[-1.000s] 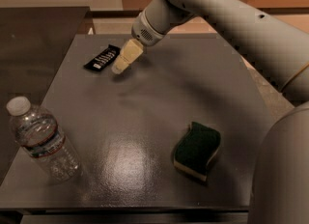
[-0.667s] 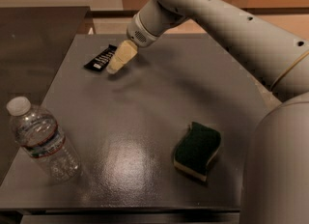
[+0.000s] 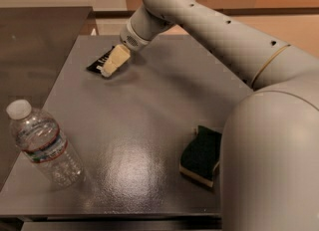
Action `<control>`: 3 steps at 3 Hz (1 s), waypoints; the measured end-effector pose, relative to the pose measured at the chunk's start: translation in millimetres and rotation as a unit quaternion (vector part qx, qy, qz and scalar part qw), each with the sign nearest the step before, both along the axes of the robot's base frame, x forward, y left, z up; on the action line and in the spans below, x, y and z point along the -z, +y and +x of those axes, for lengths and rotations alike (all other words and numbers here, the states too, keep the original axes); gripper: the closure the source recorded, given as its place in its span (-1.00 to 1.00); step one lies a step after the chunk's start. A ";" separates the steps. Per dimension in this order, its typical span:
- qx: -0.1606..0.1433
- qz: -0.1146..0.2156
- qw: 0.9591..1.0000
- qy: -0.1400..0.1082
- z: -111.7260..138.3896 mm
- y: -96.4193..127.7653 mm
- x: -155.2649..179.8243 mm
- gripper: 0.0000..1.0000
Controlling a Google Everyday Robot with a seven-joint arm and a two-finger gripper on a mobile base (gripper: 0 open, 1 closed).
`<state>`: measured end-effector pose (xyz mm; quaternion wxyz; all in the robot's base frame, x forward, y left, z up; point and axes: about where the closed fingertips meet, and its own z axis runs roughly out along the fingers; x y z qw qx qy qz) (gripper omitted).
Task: Pick rxbar chocolate
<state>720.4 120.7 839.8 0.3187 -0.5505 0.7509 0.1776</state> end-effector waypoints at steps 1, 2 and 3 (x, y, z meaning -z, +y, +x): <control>-0.002 -0.004 1.000 0.004 3.1 6.5 5.1 -1.00; -0.005 -0.007 1.000 0.007 4.3 12.1 7.7 -0.65; -0.006 -0.009 1.000 0.011 4.9 14.0 7.6 -0.17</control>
Offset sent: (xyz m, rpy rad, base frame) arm 0.0071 0.0140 -0.0051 -0.0190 0.0150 0.0083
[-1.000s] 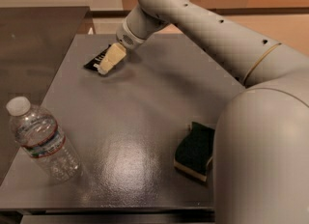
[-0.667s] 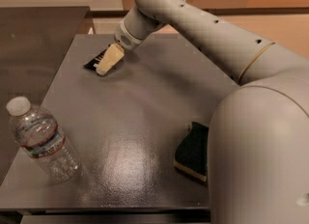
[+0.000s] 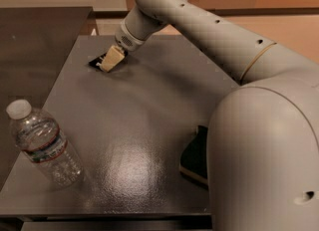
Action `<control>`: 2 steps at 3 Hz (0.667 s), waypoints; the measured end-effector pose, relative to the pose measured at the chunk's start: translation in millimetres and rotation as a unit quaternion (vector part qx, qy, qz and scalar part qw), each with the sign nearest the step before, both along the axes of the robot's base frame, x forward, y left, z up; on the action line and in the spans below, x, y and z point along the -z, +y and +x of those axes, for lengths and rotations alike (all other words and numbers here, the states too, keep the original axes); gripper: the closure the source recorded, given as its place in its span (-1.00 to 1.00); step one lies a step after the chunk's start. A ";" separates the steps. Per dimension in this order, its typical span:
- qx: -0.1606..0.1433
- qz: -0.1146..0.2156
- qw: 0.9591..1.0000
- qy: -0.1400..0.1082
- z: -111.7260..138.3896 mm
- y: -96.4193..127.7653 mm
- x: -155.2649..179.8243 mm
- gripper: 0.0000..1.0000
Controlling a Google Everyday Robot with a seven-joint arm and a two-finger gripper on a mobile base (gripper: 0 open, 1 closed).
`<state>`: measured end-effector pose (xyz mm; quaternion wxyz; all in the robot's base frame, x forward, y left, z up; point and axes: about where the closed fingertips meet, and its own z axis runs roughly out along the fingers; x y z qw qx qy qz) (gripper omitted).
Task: Pick rxbar chocolate
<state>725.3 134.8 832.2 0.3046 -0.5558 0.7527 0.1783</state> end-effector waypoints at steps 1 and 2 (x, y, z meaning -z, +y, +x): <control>-0.001 0.004 1.000 0.001 -0.1 0.2 -5.5 0.27; -0.002 0.011 1.000 -0.002 -3.0 -2.8 -15.7 0.74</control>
Offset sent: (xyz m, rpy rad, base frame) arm -0.0054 -0.0114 0.0345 0.0442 -0.0207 0.0011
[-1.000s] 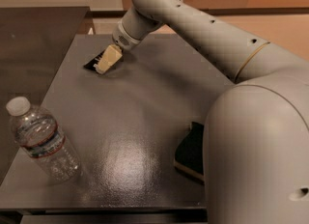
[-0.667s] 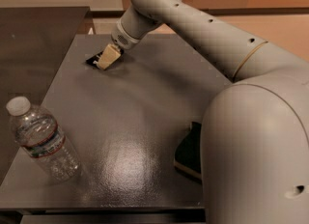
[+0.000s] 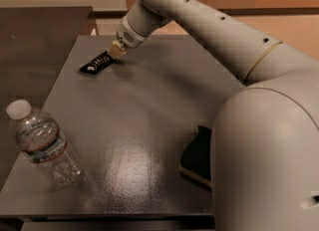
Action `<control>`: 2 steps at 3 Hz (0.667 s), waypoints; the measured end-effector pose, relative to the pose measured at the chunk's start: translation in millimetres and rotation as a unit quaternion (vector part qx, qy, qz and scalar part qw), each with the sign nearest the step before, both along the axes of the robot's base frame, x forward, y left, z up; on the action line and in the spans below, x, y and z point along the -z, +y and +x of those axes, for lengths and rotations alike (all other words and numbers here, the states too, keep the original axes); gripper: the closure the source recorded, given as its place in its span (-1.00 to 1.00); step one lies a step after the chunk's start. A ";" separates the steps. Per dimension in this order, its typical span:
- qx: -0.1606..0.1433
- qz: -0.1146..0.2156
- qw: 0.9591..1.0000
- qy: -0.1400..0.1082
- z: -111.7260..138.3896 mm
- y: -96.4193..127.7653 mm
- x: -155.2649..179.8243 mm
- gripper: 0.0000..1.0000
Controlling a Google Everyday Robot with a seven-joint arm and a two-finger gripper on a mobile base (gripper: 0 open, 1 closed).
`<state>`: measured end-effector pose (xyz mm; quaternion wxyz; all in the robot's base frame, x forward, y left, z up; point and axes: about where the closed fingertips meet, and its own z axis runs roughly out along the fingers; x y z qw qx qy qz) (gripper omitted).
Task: Pick rxbar chocolate
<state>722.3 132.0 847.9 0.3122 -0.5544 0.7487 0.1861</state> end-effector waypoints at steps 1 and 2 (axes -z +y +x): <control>-0.001 0.009 1.000 -0.005 -3.6 -5.5 -11.6 1.00; -0.005 0.019 1.000 -0.011 -6.7 -10.9 -23.9 1.00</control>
Offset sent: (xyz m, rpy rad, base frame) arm -0.0093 -0.0224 0.0438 0.0648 -0.0437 0.0096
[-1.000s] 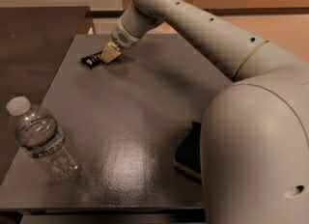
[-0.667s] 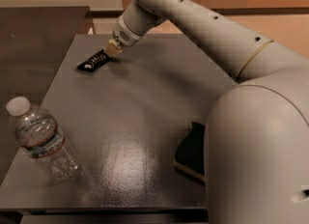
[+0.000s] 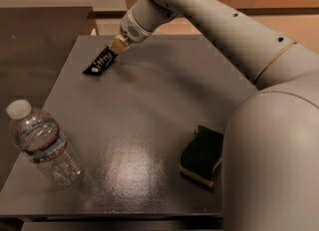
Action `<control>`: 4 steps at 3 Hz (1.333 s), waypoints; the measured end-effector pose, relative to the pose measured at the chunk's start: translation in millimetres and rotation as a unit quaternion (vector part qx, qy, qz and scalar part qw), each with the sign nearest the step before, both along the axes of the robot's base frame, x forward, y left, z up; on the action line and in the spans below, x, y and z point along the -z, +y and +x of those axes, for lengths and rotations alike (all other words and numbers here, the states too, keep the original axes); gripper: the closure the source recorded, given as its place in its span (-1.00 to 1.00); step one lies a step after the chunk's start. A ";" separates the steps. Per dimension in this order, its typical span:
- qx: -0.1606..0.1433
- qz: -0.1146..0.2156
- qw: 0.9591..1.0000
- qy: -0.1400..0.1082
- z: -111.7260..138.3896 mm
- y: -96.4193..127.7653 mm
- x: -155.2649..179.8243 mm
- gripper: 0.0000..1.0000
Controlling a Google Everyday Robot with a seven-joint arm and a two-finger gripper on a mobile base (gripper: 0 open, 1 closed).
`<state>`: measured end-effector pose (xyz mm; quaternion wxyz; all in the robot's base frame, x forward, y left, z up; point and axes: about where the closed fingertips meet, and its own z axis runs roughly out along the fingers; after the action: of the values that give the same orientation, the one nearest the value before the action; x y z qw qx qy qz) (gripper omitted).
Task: Pick rxbar chocolate
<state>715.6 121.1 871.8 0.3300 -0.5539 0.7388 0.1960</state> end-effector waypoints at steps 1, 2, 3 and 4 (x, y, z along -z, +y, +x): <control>-0.007 0.014 1.000 -0.006 -4.7 -2.9 -20.7 1.00; -0.018 0.032 0.999 -0.017 -11.0 -9.8 -55.9 1.00; -0.031 0.050 0.998 -0.031 -20.1 -17.6 -90.8 1.00; -0.055 0.072 0.994 -0.065 -34.5 -33.3 -148.3 1.00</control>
Offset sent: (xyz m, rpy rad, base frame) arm -0.0184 -0.0246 0.1072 0.1143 -0.0705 0.0556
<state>681.1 87.8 1020.1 0.4052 -0.5795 0.6685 0.2304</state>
